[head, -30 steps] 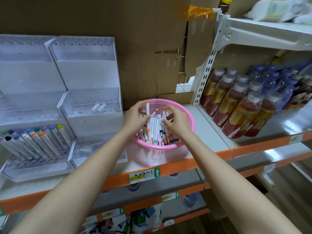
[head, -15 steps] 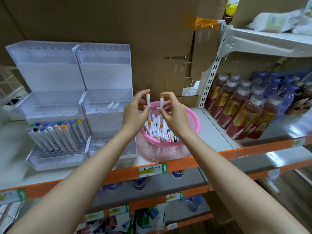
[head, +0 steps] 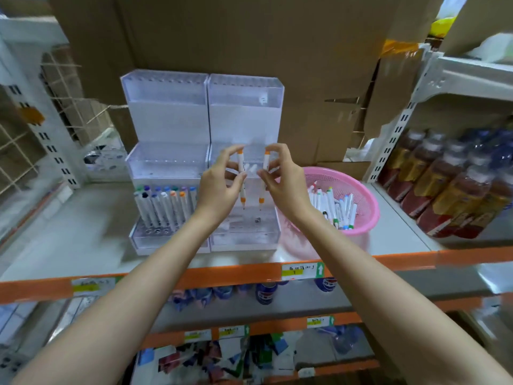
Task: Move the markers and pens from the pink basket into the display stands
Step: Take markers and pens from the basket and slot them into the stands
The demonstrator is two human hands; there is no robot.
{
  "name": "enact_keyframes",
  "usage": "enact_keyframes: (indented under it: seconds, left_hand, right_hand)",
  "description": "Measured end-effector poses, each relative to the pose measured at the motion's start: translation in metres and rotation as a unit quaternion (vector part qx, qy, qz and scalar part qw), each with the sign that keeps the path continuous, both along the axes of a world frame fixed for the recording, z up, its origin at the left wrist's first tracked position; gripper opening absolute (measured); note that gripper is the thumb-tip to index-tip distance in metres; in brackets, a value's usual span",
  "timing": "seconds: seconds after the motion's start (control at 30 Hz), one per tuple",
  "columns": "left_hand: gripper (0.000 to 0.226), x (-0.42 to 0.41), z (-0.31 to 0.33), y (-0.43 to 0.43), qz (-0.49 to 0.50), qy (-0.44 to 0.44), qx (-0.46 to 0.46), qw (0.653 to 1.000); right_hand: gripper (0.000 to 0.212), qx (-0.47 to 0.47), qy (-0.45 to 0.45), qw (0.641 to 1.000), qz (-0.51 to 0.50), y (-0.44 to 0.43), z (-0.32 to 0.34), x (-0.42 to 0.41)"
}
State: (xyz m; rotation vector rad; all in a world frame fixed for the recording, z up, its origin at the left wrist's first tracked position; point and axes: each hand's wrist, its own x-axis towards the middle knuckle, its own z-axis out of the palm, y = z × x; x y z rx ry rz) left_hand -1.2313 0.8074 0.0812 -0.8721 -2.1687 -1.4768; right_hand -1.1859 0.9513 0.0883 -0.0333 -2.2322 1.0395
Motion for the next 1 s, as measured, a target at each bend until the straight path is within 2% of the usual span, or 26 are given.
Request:
enact_keyframes:
  seconds: [0.23, 0.53, 0.87, 1.0]
  left_hand:
    - [0.048, -0.021, 0.005, -0.061, 0.014, -0.005, -0.012, 1.0]
    - [0.041, -0.036, 0.005, -0.096, -0.03, -0.05, -0.007, 0.998]
    - [0.04, -0.051, -0.004, -0.105, -0.06, -0.042, -0.061, 0.995]
    - [0.037, -0.053, -0.007, -0.106, -0.077, 0.005, -0.09, 0.993]
  right_hand:
    - [0.037, 0.019, -0.018, 1.0, 0.007, -0.062, 0.002, -0.019]
    - [0.036, 0.03, -0.025, 0.999, 0.008, -0.109, 0.0, -0.033]
    - [0.036, 0.019, -0.034, 0.999, -0.03, -0.119, -0.012, -0.039]
    - [0.034, 0.003, -0.016, 0.999, -0.038, -0.12, -0.016, -0.041]
